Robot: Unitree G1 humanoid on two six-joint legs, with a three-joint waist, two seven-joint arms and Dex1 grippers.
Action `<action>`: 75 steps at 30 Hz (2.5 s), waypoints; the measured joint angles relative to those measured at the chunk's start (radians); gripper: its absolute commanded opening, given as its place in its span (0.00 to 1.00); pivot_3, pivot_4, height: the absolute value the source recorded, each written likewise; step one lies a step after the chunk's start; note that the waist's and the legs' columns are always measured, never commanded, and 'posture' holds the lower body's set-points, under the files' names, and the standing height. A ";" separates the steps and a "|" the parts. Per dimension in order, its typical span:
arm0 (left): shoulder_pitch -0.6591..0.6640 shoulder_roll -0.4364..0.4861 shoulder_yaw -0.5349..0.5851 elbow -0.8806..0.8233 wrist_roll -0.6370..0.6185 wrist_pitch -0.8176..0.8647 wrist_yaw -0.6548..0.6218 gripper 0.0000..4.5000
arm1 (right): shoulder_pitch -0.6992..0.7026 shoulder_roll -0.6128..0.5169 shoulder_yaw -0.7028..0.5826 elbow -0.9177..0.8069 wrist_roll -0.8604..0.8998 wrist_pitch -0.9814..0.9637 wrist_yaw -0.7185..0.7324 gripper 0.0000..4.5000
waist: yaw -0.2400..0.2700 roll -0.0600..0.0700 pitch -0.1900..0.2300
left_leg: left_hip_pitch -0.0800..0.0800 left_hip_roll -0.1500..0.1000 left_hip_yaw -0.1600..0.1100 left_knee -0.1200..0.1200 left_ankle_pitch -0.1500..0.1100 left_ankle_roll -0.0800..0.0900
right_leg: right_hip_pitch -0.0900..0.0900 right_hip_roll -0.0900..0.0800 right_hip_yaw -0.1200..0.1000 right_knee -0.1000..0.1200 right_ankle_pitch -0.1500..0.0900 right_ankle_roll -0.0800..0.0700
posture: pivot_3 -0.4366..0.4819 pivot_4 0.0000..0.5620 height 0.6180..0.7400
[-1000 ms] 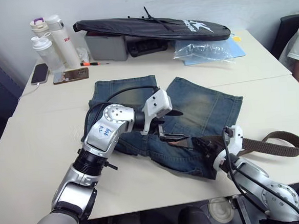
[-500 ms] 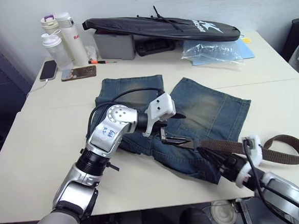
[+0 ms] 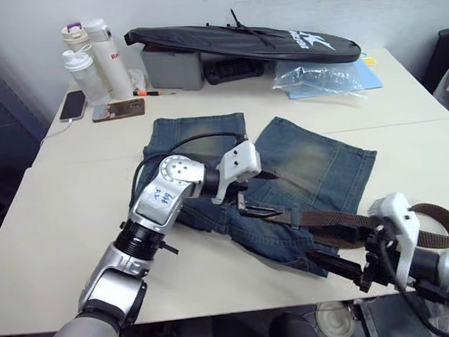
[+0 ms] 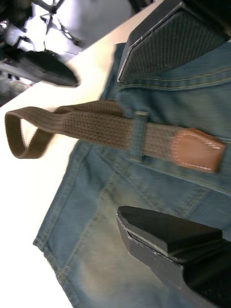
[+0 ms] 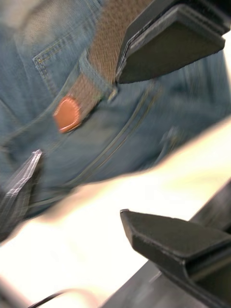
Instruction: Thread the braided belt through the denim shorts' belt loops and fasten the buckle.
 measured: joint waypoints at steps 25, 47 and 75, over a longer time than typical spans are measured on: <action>0.010 0.127 0.012 -0.021 0.017 0.017 -0.117 1.00 | -0.253 -0.091 0.617 0.172 -0.901 -0.242 0.276 0.00 | 0.006 -0.001 0.000 | -0.001 -0.006 0.002 0.002 0.000 -0.001 | 0.004 -0.005 -0.002 -0.002 0.003 0.005 | 0.48 0.27 0.23; -0.250 -0.327 -0.172 0.556 0.349 -0.549 0.199 1.00 | -0.068 -0.026 0.347 0.292 -1.062 -0.388 0.422 0.00 | 0.009 -0.002 0.000 | -0.001 -0.008 0.005 0.003 0.001 0.001 | 0.003 -0.009 -0.004 -0.004 0.005 0.009 | 0.48 0.27 0.23; -0.299 -0.435 -0.204 0.867 0.555 -0.775 0.299 0.25 | -0.074 0.042 0.325 0.254 -1.100 -0.299 0.432 0.00 | 0.003 -0.002 0.000 | -0.002 -0.008 0.005 0.004 0.001 0.001 | 0.002 -0.011 -0.004 0.000 0.005 0.008 | 0.48 0.27 0.23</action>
